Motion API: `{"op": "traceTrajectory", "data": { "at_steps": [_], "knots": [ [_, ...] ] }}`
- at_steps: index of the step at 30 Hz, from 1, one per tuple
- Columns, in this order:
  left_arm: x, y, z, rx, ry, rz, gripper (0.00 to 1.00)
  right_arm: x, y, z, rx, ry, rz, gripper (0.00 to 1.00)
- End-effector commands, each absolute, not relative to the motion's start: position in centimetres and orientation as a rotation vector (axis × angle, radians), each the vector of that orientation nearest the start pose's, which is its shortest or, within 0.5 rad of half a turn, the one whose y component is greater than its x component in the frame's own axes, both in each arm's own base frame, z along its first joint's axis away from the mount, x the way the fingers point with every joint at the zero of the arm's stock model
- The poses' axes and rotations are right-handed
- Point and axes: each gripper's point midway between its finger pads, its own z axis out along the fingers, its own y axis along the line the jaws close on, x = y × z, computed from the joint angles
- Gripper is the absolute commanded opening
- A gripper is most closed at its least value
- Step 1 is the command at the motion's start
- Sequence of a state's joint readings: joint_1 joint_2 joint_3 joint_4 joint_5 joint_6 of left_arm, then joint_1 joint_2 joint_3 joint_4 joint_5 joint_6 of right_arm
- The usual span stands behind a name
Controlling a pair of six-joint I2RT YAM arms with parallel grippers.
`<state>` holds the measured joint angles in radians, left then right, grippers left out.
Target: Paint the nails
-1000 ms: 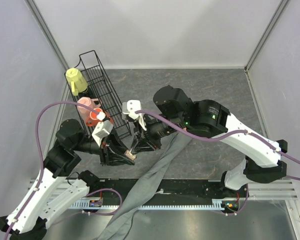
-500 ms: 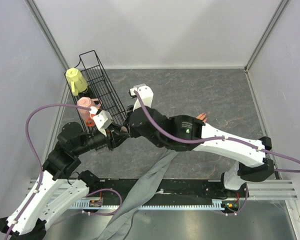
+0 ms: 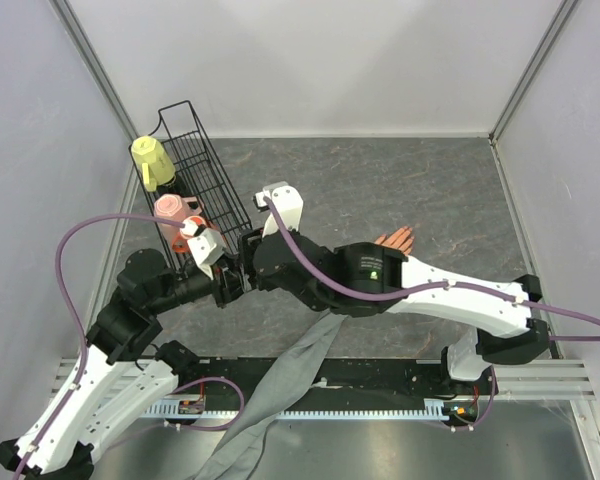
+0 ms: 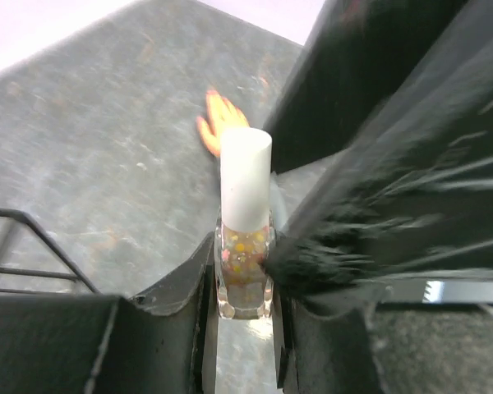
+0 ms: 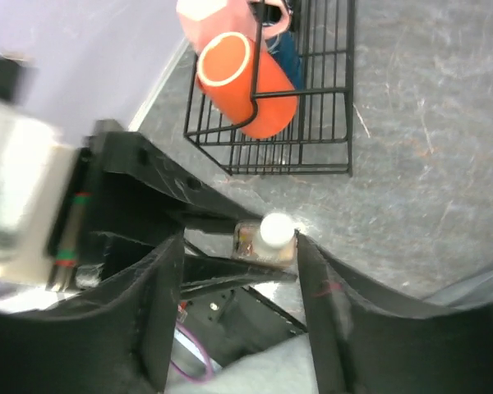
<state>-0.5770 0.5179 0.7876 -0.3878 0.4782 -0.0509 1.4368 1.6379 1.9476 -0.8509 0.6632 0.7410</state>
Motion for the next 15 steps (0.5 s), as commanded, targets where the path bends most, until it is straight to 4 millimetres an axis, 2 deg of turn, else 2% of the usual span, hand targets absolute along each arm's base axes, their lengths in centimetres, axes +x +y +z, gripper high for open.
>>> {"op": "traceTrajectory", "data": {
  "at_steps": [1, 3, 4, 7, 8, 9, 11, 12, 15],
  "knots": [
    [12.1, -20.2, 30.7, 0.938, 1.527, -0.976, 0.02, 11.6, 40.1, 40.3, -0.546, 1.974, 0.859, 0.69],
    [10.3, -20.4, 30.5, 0.994, 1.543, -1.052, 0.02, 11.6, 38.9, 41.2, -0.58, 1.956, 0.895, 0.72],
    [9.8, -20.5, 31.0, 1.008, 1.538, -1.082, 0.02, 10.9, 38.4, 42.1, -0.652, 1.926, 0.941, 0.72],
    [7.2, -20.9, 32.0, 1.076, 1.504, -1.213, 0.02, 9.8, 37.9, 42.2, -0.853, 1.862, 1.001, 0.66],
    [6.6, -21.0, 32.3, 1.097, 1.492, -1.25, 0.02, 7.9, 38.1, 42.3, -0.982, 1.827, 1.087, 0.65],
    [5.1, -21.1, 32.7, 1.158, 1.456, -1.335, 0.02, 7.3, 38.1, 41.8, -1.05, 1.809, 1.106, 0.65],
    [3.3, -21.2, 33.4, 1.224, 1.415, -1.457, 0.02, 5.3, 38.2, 42.0, -1.213, 1.709, 1.186, 0.64],
    [2.1, -21.1, 33.7, 1.274, 1.377, -1.524, 0.02, 4.7, 38.2, 42.0, -1.261, 1.682, 1.211, 0.64],
    [1.2, -20.8, 34.2, 1.297, 1.351, -1.566, 0.02, 3.9, 38.5, 42.2, -1.345, 1.624, 1.246, 0.64]
  ]
}}
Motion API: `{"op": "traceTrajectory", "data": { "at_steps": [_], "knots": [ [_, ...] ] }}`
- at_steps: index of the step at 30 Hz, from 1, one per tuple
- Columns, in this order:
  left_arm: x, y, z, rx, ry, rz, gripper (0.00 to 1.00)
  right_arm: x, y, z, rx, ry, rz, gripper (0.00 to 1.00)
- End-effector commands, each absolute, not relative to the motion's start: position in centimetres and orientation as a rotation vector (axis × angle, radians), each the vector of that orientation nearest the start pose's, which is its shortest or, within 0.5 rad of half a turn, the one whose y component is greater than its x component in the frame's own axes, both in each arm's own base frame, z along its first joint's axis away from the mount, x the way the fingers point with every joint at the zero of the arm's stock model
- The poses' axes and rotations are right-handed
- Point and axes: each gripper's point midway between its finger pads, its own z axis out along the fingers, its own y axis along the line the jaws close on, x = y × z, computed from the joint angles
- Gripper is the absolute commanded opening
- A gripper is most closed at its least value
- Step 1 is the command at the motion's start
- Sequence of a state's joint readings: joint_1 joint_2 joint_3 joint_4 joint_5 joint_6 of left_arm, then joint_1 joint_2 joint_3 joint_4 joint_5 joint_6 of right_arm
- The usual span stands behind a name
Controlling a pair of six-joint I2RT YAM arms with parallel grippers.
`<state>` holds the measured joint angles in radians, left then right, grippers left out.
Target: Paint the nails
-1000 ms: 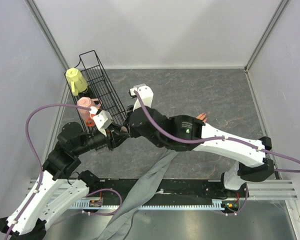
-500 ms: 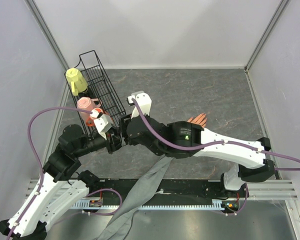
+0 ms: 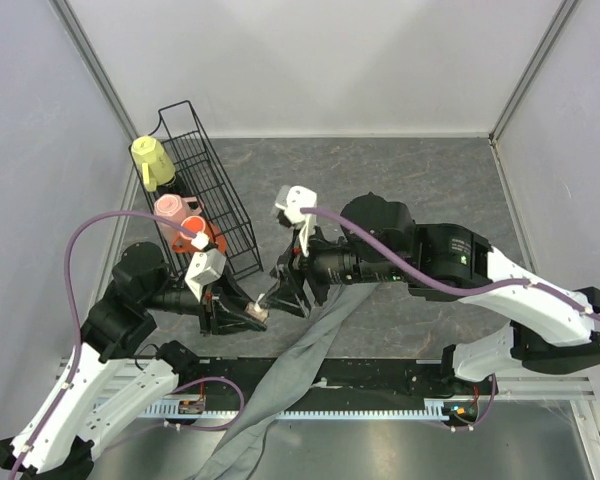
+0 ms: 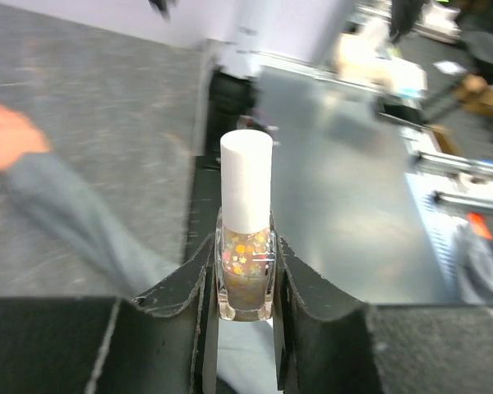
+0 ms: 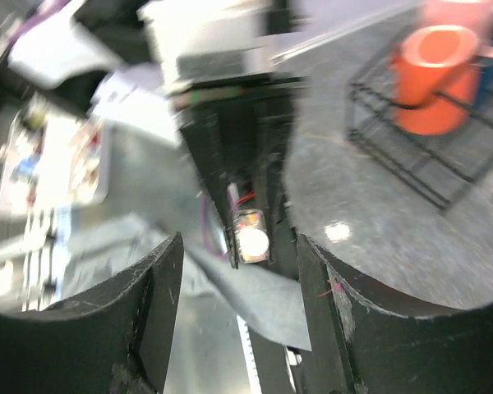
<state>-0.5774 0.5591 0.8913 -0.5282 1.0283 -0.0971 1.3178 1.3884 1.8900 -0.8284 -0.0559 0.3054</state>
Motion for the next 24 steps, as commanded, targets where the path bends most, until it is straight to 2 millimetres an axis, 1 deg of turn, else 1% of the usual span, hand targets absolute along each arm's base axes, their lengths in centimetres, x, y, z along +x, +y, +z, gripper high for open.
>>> {"op": "traceTrajectory", "data": {
  "at_steps": [1, 4, 11, 16, 17, 19, 20, 22, 23, 24],
  "knots": [
    [1.1, -20.8, 34.4, 1.291, 1.35, -1.562, 0.02, 3.8, 38.8, 42.0, -1.362, 1.623, 1.253, 0.63],
    [1.2, -20.8, 34.6, 1.279, 1.349, -1.55, 0.02, 3.0, 39.1, 41.7, -1.427, 1.6, 1.3, 0.59],
    [1.6, -21.0, 34.7, 1.29, 1.347, -1.562, 0.02, 3.3, 39.8, 40.8, -1.457, 1.605, 1.301, 0.53],
    [1.8, -21.1, 34.8, 1.287, 1.344, -1.552, 0.02, 3.3, 40.1, 40.5, -1.471, 1.61, 1.311, 0.43],
    [2.0, -21.2, 34.8, 1.281, 1.346, -1.545, 0.02, 3.3, 40.1, 40.4, -1.477, 1.611, 1.311, 0.39],
    [2.2, -21.2, 35.0, 1.274, 1.344, -1.53, 0.02, 3.3, 40.2, 40.0, -1.482, 1.62, 1.31, 0.34],
    [2.6, -21.3, 35.0, 1.253, 1.356, -1.508, 0.02, 3.5, 40.2, 39.8, -1.479, 1.628, 1.306, 0.23],
    [3.5, -21.4, 35.1, 1.217, 1.367, -1.459, 0.02, 3.6, 40.2, 39.4, -1.478, 1.645, 1.296, 0.1],
    [4.7, -21.6, 35.0, 1.161, 1.394, -1.396, 0.02, 4.1, 40.2, 39.2, -1.452, 1.662, 1.269, 0.0],
    [5.7, -21.6, 35.1, 1.128, 1.402, -1.34, 0.02, 4.4, 40.0, 39.2, -1.434, 1.673, 1.252, 0.0]
  ]
}}
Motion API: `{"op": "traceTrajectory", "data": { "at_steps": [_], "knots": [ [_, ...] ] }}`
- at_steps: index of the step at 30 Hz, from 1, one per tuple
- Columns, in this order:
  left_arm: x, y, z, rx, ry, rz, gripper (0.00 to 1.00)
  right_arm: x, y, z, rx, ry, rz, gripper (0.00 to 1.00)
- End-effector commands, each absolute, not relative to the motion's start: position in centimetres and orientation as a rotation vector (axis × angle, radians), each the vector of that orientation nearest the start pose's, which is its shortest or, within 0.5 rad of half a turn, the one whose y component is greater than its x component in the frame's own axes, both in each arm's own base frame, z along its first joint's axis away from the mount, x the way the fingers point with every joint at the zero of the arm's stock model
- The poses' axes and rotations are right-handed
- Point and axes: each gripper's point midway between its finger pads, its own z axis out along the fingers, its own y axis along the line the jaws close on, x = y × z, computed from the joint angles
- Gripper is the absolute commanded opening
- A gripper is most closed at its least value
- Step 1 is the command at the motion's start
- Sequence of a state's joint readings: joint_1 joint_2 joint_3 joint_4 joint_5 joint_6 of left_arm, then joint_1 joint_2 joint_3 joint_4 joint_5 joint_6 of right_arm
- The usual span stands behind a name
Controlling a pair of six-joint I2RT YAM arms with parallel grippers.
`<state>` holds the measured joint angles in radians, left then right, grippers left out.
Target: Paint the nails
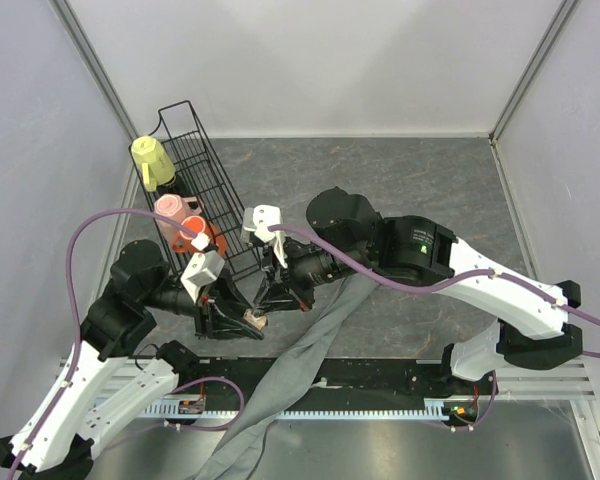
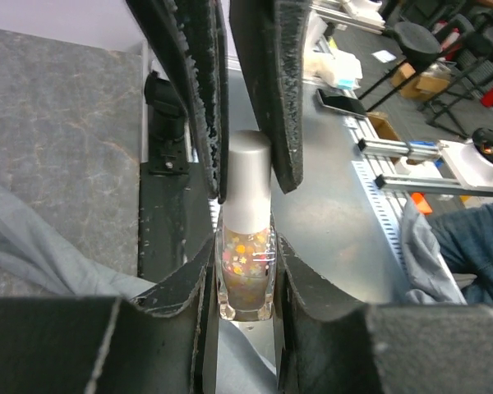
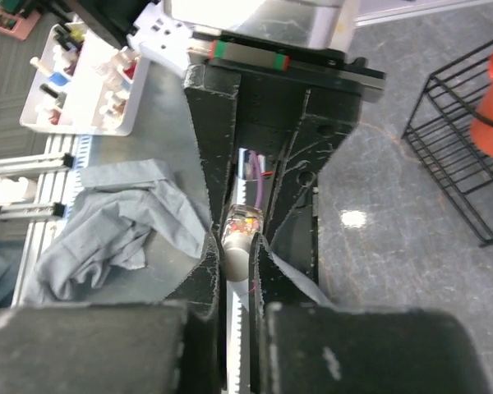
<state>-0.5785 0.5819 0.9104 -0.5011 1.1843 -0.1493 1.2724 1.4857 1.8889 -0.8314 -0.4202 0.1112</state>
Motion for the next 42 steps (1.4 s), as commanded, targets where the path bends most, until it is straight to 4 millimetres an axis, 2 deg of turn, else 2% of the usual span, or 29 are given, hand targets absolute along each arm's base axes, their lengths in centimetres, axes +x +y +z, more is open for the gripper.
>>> {"op": "traceTrajectory", "data": {
  "at_steps": [1, 2, 3, 4, 7, 8, 11, 12, 14, 15, 17, 19, 20, 21, 22, 25, 27, 28, 29, 30, 31, 32, 33, 35, 36, 38, 39, 41, 42],
  "knots": [
    [6.8, -21.5, 34.9, 1.085, 1.433, -1.286, 0.02, 4.9, 40.0, 38.5, -1.421, 1.696, 1.223, 0.0],
    [9.2, -21.2, 34.8, 0.984, 1.478, -1.17, 0.02, 5.2, 39.9, 38.3, -1.4, 1.712, 1.208, 0.0],
    [10.5, -20.9, 34.7, 0.942, 1.491, -1.1, 0.02, 5.8, 39.8, 38.1, -1.367, 1.735, 1.173, 0.0],
    [12.8, -20.3, 34.8, 0.849, 1.514, -0.988, 0.02, 6.1, 39.8, 37.4, -1.354, 1.761, 1.156, 0.0],
    [17.1, -18.5, 35.4, 0.639, 1.547, -0.795, 0.02, 7.2, 40.0, 36.2, -1.273, 1.837, 1.107, 0.0],
    [17.7, -18.2, 35.8, 0.605, 1.546, -0.774, 0.02, 7.7, 40.4, 36.1, -1.234, 1.846, 1.096, 0.0],
    [19.6, -17.9, 36.4, 0.523, 1.513, -0.726, 0.02, 10.8, 40.9, 35.1, -0.974, 1.976, 0.991, 0.0],
    [20.3, -17.7, 36.6, 0.489, 1.502, -0.706, 0.02, 13.0, 40.6, 35.0, -0.754, 2.04, 0.92, 0.0],
    [21.2, -17.9, 36.4, 0.456, 1.474, -0.702, 0.02, 14.8, 40.4, 34.5, -0.487, 2.117, 0.886, 0.0],
    [21.8, -18.0, 36.0, 0.443, 1.48, -0.696, 0.02, 15.2, 40.6, 34.3, -0.313, 2.158, 0.915, 0.0],
    [22.8, -18.2, 35.1, 0.415, 1.487, -0.689, 0.02, 16.3, 41.0, 33.8, -0.154, 2.132, 0.85, 0.0],
    [23.5, -18.7, 34.1, 0.418, 1.502, -0.689, 0.02, 16.0, 41.5, 34.6, -0.055, 2.072, 0.822, 0.0],
    [23.6, -18.9, 33.5, 0.418, 1.516, -0.694, 0.02, 15.9, 42.1, 33.8, -0.056, 2.077, 0.793, 0.0],
    [23.7, -19.0, 33.3, 0.422, 1.521, -0.695, 0.02, 15.8, 42.3, 33.9, -0.059, 2.072, 0.783, 0.0],
    [23.5, -19.2, 32.9, 0.436, 1.529, -0.703, 0.02, 15.9, 42.4, 34.8, -0.065, 2.054, 0.777, 0.0],
    [23.0, -19.1, 32.4, 0.466, 1.538, -0.706, 0.02, 16.1, 41.7, 34.9, -0.087, 2.038, 0.717, 0.0],
    [22.3, -19.2, 31.9, 0.488, 1.565, -0.721, 0.02, 15.9, 41.2, 35.4, -0.136, 2.025, 0.714, 0.07],
    [21.6, -19.5, 32.0, 0.516, 1.57, -0.751, 0.02, 16.0, 41.0, 35.5, -0.167, 2.02, 0.706, 0.22],
    [21.0, -19.7, 31.9, 0.539, 1.578, -0.773, 0.02, 15.4, 40.7, 36.0, -0.268, 2.014, 0.716, 0.31],
    [20.4, -20.0, 31.8, 0.567, 1.584, -0.801, 0.02, 15.2, 40.5, 36.2, -0.324, 2.014, 0.725, 0.48],
    [18.8, -20.7, 31.3, 0.642, 1.61, -0.869, 0.02, 15.4, 40.3, 36.3, -0.376, 2.021, 0.744, 0.55],
    [17.8, -21.0, 31.2, 0.683, 1.616, -0.91, 0.02, 14.1, 40.1, 36.9, -0.524, 2.016, 0.814, 0.6],
    [15.8, -21.8, 31.2, 0.779, 1.604, -1.007, 0.02, 14.4, 39.6, 36.9, -0.562, 2.023, 0.836, 0.64],
    [13.1, -22.3, 31.1, 0.879, 1.605, -1.123, 0.02, 13.9, 37.9, 38.3, -0.653, 1.976, 0.872, 0.71],
    [10.8, -22.6, 31.5, 0.966, 1.569, -1.225, 0.02, 13.2, 37.6, 37.8, -0.74, 1.976, 0.914, 0.78],
    [8.5, -22.6, 32.0, 1.03, 1.535, -1.324, 0.02, 12.1, 36.7, 38.7, -0.842, 1.925, 0.987, 0.8],
    [7.0, -22.4, 32.4, 1.077, 1.497, -1.378, 0.02, 11.0, 36.7, 38.5, -0.966, 1.892, 1.043, 0.82],
    [5.3, -22.2, 33.0, 1.131, 1.457, -1.45, 0.02, 9.2, 36.7, 38.7, -1.1, 1.837, 1.124, 0.8],
    [4.7, -22.1, 33.3, 1.152, 1.446, -1.482, 0.02, 7.3, 36.9, 39.0, -1.224, 1.769, 1.209, 0.79]
  ]
}}
